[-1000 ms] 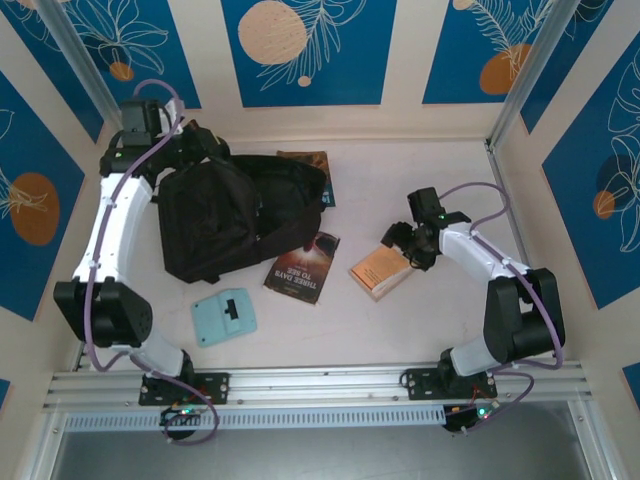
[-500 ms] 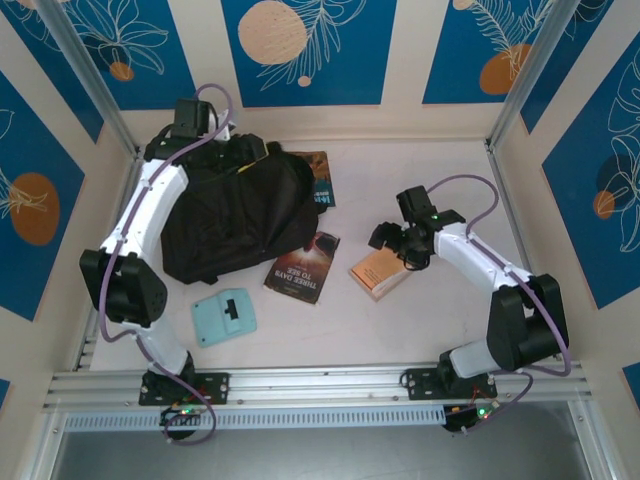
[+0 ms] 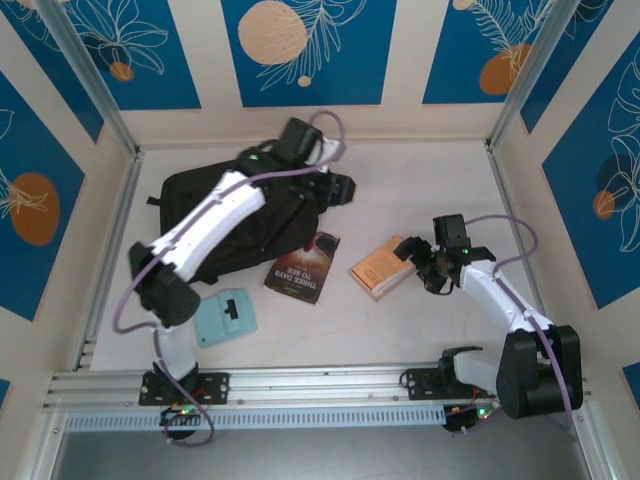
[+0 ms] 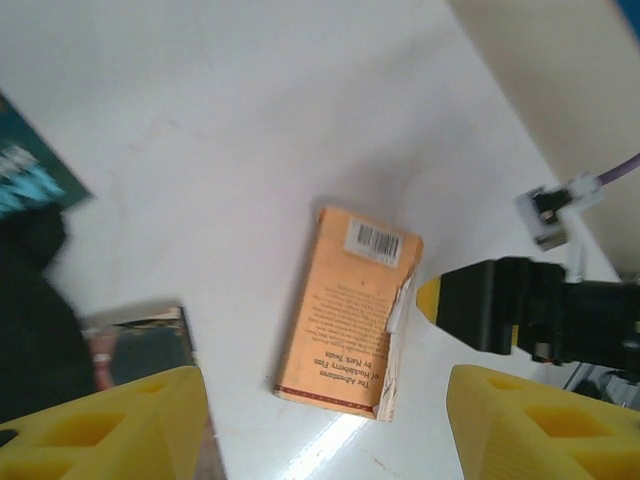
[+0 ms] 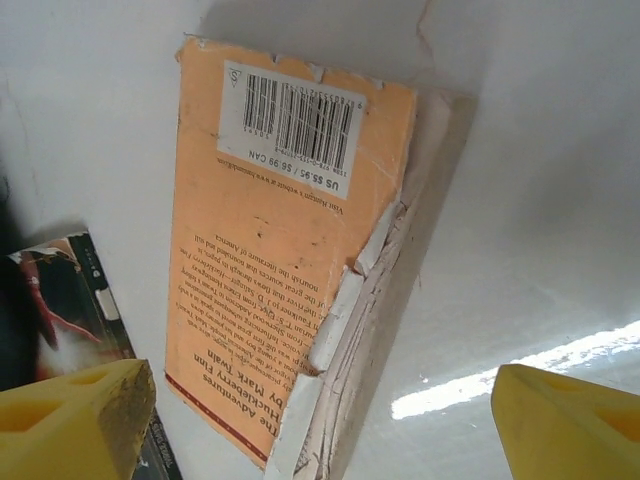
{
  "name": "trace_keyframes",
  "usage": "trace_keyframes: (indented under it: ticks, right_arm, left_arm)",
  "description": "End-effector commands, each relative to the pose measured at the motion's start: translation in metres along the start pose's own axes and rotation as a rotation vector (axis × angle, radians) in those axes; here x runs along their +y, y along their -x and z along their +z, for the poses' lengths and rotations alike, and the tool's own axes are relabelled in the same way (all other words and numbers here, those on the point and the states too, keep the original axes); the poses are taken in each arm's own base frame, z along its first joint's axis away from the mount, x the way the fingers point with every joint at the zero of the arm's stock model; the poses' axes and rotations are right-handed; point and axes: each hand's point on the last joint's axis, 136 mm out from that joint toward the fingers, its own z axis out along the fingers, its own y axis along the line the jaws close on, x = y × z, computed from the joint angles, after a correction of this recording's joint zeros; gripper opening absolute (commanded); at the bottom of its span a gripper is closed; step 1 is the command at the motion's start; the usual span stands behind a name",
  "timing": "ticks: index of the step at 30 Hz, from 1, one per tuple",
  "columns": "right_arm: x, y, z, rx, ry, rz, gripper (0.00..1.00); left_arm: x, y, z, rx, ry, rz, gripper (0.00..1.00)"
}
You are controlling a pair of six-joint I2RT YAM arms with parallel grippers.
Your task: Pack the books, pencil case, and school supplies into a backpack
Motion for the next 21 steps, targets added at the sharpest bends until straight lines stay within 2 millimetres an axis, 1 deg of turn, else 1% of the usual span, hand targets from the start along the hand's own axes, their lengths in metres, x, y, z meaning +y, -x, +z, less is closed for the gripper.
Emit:
trace_keyframes:
  ticks: [1, 3, 6, 8, 11, 13, 16, 18, 21]
  right_arm:
    - [0.011, -0.003, 0.002, 0.004, 0.106, 0.039, 0.87]
    - [0.009, -0.007, 0.006, 0.016, 0.126, 0.045, 0.86]
    - [0.003, -0.012, 0.012, 0.034, 0.131, 0.059, 0.85]
    - [-0.001, -0.012, 0.014, 0.038, 0.13, 0.07, 0.85]
    - [-0.008, -0.012, 0.018, 0.049, 0.125, 0.088, 0.83]
    - [-0.011, -0.012, 0.022, 0.064, 0.122, 0.107, 0.82]
    - [-0.01, -0.011, 0.026, 0.088, 0.143, 0.116, 0.8]
    - [-0.008, -0.012, 0.028, 0.106, 0.155, 0.117, 0.8]
    - [-0.006, -0.013, 0.031, 0.126, 0.161, 0.109, 0.79]
  left_arm:
    - [-0.007, -0.037, 0.069, 0.151, -0.043, -0.035, 0.64]
    - [-0.014, -0.051, 0.099, 0.205, -0.089, -0.055, 0.64]
    - [-0.011, -0.069, 0.135, 0.273, -0.084, -0.07, 0.65]
    - [-0.007, -0.081, 0.153, 0.314, -0.065, -0.07, 0.65]
    - [-0.002, -0.099, 0.172, 0.365, -0.063, -0.09, 0.65]
    - [-0.004, -0.114, 0.183, 0.407, -0.074, -0.105, 0.65]
    - [-0.017, -0.135, 0.192, 0.458, -0.121, -0.111, 0.65]
    - [-0.024, -0.145, 0.193, 0.483, -0.149, -0.114, 0.64]
    - [-0.04, -0.157, 0.186, 0.509, -0.222, -0.122, 0.62]
